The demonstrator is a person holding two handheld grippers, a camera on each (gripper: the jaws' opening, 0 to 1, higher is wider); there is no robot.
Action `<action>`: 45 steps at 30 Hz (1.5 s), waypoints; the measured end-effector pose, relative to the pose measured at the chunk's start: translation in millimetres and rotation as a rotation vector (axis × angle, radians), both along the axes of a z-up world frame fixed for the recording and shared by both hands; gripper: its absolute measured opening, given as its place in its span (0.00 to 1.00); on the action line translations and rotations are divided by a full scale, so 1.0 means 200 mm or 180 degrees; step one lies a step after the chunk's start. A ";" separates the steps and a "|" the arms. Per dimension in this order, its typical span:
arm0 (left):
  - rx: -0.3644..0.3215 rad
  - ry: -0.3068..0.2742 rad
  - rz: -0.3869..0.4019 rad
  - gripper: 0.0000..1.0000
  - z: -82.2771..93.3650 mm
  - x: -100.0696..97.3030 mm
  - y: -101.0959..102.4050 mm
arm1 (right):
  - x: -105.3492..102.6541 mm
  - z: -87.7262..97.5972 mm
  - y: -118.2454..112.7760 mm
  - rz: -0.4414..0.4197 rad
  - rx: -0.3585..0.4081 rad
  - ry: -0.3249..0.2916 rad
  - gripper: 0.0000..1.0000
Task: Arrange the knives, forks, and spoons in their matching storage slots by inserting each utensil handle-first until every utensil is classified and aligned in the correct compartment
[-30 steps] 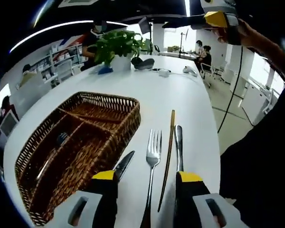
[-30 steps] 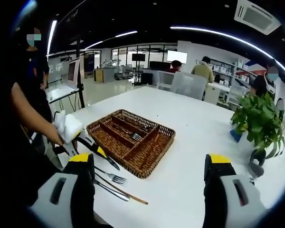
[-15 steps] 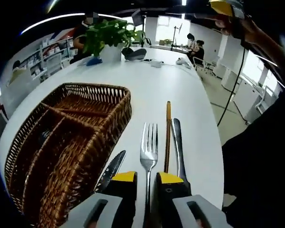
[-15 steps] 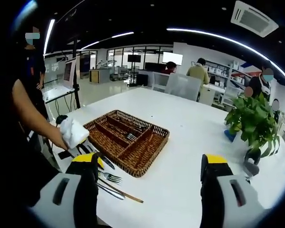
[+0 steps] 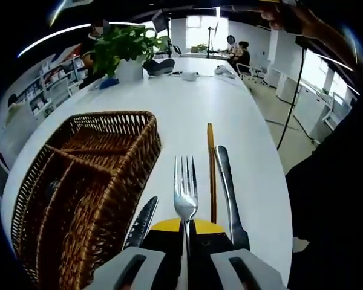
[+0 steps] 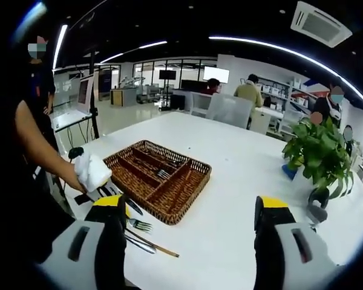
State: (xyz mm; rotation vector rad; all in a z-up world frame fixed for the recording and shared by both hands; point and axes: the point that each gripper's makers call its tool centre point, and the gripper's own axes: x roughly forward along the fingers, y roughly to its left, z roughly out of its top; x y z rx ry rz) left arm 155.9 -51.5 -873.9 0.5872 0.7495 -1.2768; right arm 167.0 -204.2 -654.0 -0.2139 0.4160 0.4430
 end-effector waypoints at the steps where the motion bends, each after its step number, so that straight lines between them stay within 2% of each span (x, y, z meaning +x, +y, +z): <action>1: 0.0024 0.0021 0.0018 0.04 0.00 0.00 0.00 | 0.00 0.00 0.00 0.0004 0.0004 -0.0006 0.89; 4: 0.0059 -0.0002 -0.0053 0.03 0.00 -0.01 0.00 | 0.01 0.01 0.01 0.0028 -0.0005 -0.0016 0.89; 5: 0.0031 -0.0126 -0.0231 0.02 0.00 -0.02 0.00 | 0.01 0.01 0.02 0.0046 -0.0010 -0.0026 0.89; 8: 0.0031 -0.0095 -0.0176 0.01 0.00 -0.02 0.00 | 0.01 0.02 0.02 0.0059 -0.0010 -0.0033 0.89; 10: 0.0106 -0.0201 -0.0186 0.01 0.00 0.00 0.01 | 0.01 0.03 0.03 0.0063 -0.0025 -0.0052 0.89; 12: 0.0046 -0.0227 -0.0168 0.01 0.02 0.00 0.01 | 0.02 0.04 0.03 0.0062 -0.0013 -0.0071 0.89; 15: -0.0088 -0.0234 -0.0078 0.01 0.09 0.03 0.01 | 0.02 0.04 0.03 0.0073 -0.0009 -0.0078 0.89; 22: -0.0367 -0.0305 0.0209 0.00 0.33 0.16 0.05 | 0.04 0.06 0.08 0.0134 0.0014 -0.0118 0.90; 27: -0.0472 -0.0322 0.0312 0.00 0.43 0.21 0.08 | 0.06 0.06 0.12 0.0173 0.0031 -0.0121 0.90; 33: -0.0573 -0.0358 0.0402 0.00 0.51 0.22 0.12 | 0.07 0.07 0.17 0.0243 0.0037 -0.0131 0.90; 39: -0.0632 -0.0313 0.0461 0.00 0.56 0.20 0.16 | 0.08 0.07 0.22 0.0303 0.0046 -0.0132 0.90; 40: -0.0641 -0.0349 0.0479 0.00 0.56 0.21 0.17 | 0.08 0.07 0.22 0.0310 0.0048 -0.0133 0.90; 45: -0.0755 -0.0301 0.0597 0.00 0.60 0.23 0.20 | 0.09 0.07 0.24 0.0343 0.0052 -0.0129 0.90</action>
